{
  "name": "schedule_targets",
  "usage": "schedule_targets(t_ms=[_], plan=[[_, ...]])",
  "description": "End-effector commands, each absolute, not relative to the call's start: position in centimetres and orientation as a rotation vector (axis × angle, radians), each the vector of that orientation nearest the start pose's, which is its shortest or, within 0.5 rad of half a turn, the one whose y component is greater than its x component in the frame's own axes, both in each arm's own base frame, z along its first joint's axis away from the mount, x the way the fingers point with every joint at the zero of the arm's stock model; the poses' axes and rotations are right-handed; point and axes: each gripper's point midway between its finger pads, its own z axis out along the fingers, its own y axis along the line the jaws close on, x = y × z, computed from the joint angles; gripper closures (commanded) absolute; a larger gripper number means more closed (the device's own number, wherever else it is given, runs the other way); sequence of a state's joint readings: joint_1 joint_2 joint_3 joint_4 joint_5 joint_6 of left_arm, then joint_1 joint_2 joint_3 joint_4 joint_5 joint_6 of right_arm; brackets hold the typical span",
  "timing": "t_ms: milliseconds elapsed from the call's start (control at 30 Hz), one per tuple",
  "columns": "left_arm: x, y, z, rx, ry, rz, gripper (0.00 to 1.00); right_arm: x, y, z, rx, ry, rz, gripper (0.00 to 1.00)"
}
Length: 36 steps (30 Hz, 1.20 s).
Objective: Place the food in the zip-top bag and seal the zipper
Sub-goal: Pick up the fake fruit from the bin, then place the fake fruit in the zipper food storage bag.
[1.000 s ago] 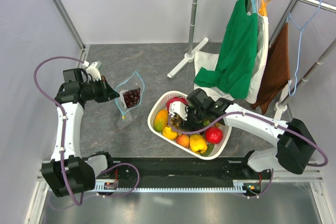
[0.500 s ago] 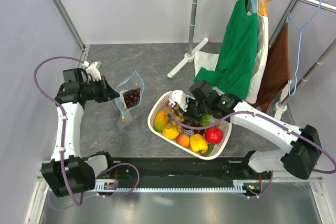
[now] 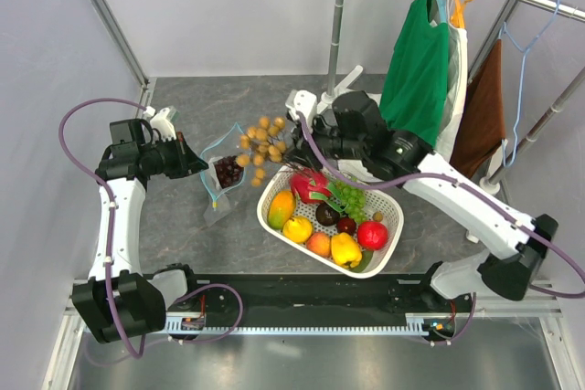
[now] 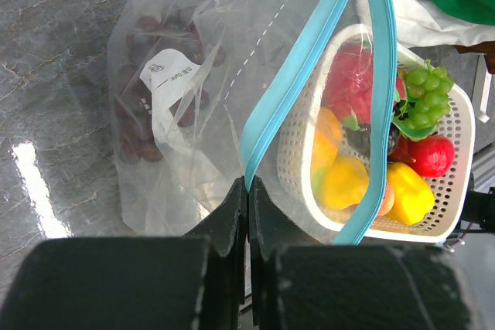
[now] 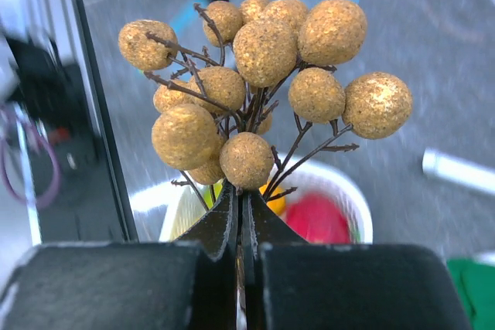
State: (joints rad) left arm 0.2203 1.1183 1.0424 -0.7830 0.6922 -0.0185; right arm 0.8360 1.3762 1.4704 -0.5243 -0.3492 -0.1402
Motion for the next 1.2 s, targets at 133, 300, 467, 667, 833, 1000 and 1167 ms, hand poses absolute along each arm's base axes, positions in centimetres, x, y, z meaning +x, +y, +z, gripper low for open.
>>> schedule_targets(t_ms=[133,300,467,667,833,1000,1167], plan=[[27.8,-5.9,22.4,0.057,2.241,-0.758,0.98,24.9,40.4,35.3,-0.94,1.685,1.045,1.0],[27.7,-5.9,22.3,0.06,2.241,-0.756,0.98,26.7,43.1,33.9,-0.867,1.741,0.984,1.0],[27.6,-5.8,22.3,0.067,2.239,-0.734,0.98,27.4,44.2,32.0,-0.817,1.841,0.954,1.0],[27.6,-6.0,22.5,0.066,2.232,-0.739,0.98,24.5,44.9,25.9,-0.962,2.033,0.942,1.0],[27.3,-6.2,22.3,0.094,2.232,-0.729,0.98,23.5,44.6,23.0,-1.086,2.083,0.865,1.0],[27.1,-6.6,22.3,0.119,2.229,-0.741,0.98,23.9,44.3,21.9,-1.174,2.122,0.778,1.0],[26.6,-7.3,22.2,0.158,2.229,-0.747,0.98,24.8,45.2,23.1,-1.124,2.116,0.78,1.0]])
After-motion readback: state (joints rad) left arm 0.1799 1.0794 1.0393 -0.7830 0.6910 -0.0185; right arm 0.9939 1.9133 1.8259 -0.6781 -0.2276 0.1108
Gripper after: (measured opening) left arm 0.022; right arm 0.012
